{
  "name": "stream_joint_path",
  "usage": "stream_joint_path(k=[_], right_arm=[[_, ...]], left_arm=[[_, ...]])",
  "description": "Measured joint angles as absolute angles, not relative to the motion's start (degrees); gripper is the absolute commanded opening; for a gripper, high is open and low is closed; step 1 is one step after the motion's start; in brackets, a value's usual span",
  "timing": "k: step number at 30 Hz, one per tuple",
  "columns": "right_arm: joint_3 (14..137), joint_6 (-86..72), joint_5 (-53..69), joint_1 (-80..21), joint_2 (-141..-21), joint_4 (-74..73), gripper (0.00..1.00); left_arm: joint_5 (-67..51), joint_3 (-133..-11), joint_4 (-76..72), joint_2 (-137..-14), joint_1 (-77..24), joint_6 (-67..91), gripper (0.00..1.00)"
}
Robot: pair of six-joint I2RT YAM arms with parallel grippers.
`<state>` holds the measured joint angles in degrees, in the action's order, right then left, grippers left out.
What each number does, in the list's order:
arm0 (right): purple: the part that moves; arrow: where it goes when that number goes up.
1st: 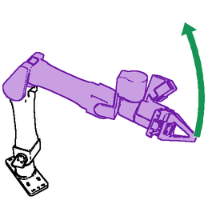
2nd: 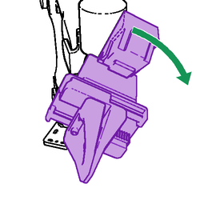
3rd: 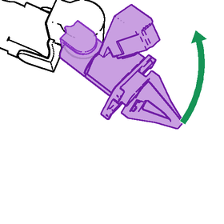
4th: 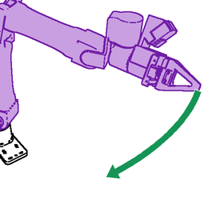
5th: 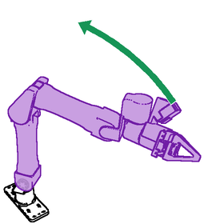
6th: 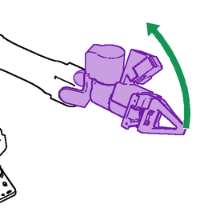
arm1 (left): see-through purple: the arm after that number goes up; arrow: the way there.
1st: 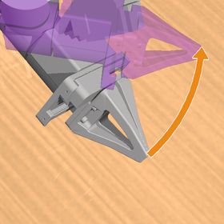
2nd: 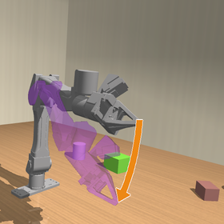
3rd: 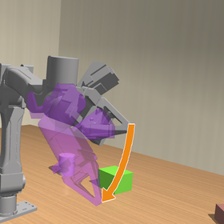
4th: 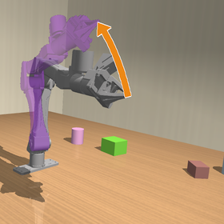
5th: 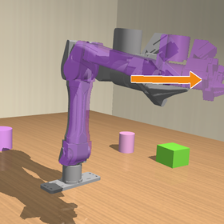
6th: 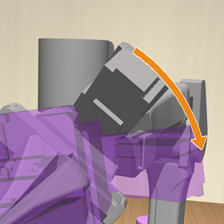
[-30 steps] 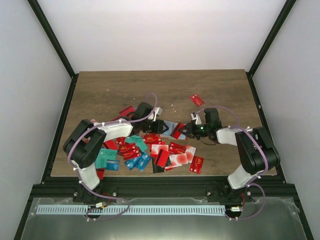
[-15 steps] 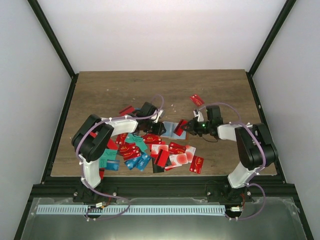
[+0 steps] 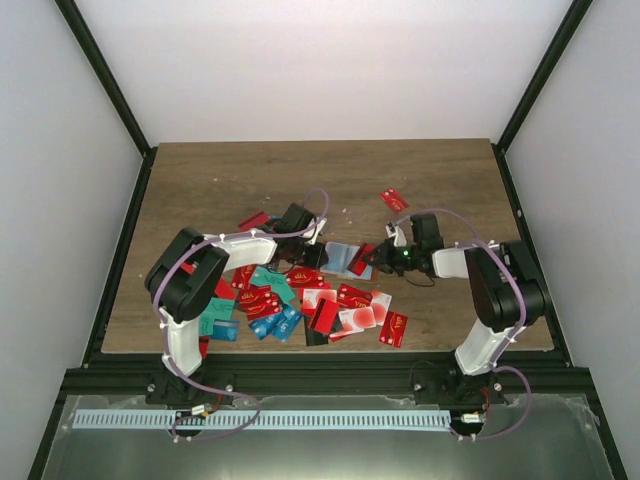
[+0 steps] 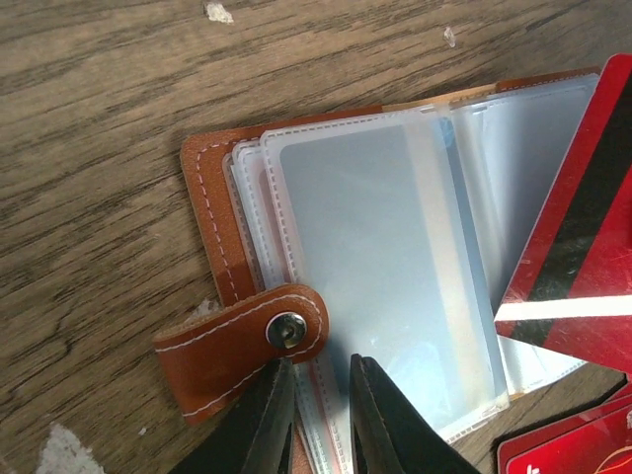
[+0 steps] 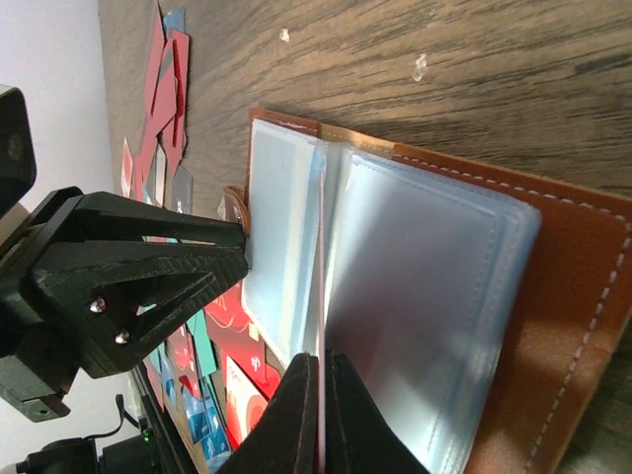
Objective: Put the credit cards into the card holder
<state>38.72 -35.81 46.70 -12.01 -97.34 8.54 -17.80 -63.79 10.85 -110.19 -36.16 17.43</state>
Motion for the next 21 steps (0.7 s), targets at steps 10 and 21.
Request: stream_joint_path(k=[10, 21], right_arm=[[38.72, -37.95, 48.95, -11.99, -99.85, 12.43, 0.01], [38.72, -39.24, 49.54, -11.79, -99.04, 13.56, 0.01]], left_arm=[[-16.88, -63.75, 11.07, -110.19, -36.14, 17.74, 0.06], [-15.35, -62.76, 10.74, -109.67, -36.05, 18.17, 0.05]])
